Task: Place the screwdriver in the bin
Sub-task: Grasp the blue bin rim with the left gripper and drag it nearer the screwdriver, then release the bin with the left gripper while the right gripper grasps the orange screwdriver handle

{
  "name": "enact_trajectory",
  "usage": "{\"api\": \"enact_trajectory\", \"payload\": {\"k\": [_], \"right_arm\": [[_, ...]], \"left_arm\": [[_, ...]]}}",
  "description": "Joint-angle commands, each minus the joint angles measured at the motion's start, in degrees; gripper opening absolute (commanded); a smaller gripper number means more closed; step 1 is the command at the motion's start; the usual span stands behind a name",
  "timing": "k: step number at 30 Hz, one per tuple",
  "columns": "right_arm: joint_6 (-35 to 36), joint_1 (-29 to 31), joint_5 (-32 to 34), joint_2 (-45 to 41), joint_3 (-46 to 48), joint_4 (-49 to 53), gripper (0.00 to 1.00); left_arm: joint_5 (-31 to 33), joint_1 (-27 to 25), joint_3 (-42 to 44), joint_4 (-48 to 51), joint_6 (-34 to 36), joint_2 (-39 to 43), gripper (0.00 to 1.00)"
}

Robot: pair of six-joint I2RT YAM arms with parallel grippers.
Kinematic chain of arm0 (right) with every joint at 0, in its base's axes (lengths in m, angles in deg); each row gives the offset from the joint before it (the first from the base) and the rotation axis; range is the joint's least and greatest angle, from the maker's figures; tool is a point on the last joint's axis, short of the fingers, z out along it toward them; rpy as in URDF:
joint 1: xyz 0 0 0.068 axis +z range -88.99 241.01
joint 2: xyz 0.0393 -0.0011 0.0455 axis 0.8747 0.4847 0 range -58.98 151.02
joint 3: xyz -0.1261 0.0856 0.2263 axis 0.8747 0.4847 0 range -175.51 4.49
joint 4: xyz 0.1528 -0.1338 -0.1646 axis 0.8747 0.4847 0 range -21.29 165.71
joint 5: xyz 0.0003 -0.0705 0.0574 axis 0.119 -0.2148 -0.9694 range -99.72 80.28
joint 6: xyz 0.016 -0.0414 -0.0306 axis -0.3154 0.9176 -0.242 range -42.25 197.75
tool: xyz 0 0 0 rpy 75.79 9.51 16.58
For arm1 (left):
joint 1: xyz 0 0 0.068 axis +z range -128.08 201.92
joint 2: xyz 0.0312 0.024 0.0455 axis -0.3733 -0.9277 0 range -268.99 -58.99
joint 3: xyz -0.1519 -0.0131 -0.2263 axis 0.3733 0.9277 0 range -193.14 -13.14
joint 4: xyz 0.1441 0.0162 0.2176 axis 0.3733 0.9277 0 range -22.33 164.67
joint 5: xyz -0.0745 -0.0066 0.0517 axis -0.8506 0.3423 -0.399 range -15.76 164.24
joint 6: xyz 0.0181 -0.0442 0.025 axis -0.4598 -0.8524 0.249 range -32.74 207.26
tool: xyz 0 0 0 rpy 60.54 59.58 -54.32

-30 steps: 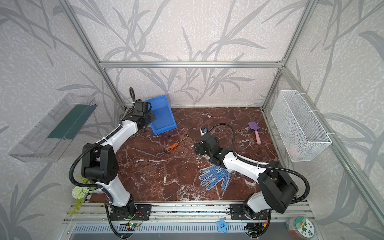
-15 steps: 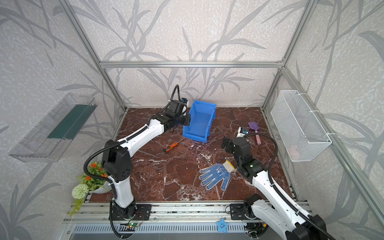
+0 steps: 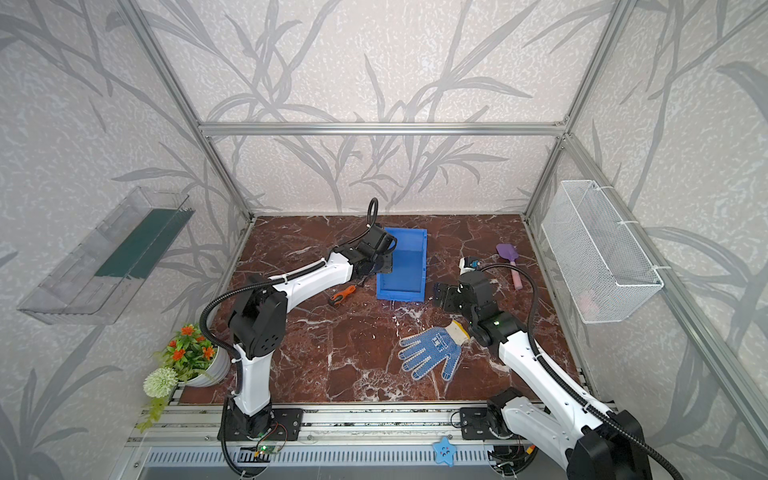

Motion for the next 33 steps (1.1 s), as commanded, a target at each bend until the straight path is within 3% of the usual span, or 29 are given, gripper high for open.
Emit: {"api": "enact_trajectory", "payload": {"k": [1, 5, 7, 13, 18, 23, 25, 33], "right_arm": [[1.0, -0.2, -2.5, -0.5, -1.6, 1.5, 0.99], [2.0, -0.1, -2.9, -1.6, -1.6, 2.9, 0.99], [3.0, -0.1, -4.0, -2.0, -2.2, 4.0, 0.99], [3.1, 0.6, -5.5, 0.3, -5.6, 6.5, 0.99], [2.3, 11.5, 3.1, 7.6, -11.3, 7.1, 0.99], [-0.7, 22.6, 9.6, 22.3, -22.1, 8.9, 0.99], [-3.8, 25.6, 8.4, 28.8, -27.3, 9.0, 0.99], [-17.6, 30.5, 5.5, 51.3, -45.2, 11.0, 0.99]], "left_arm": [[2.4, -0.4, -0.1, -4.7, -6.4, 1.8, 0.03], [0.1, -0.4, -1.1, -4.6, -7.9, 1.1, 0.20], [-0.3, -0.4, -0.9, -4.5, -7.2, 2.2, 0.37], [0.4, 0.7, 1.8, 0.1, -2.1, 11.6, 0.73], [-6.4, 7.4, 13.2, 1.8, -2.9, 26.4, 0.99], [-25.8, 22.9, 31.5, -2.0, -12.7, 42.0, 0.99], [-32.1, 28.1, 36.6, -2.4, -14.0, 46.9, 0.99], [-41.7, 38.4, 43.5, -1.7, -13.2, 54.1, 0.99]]}}
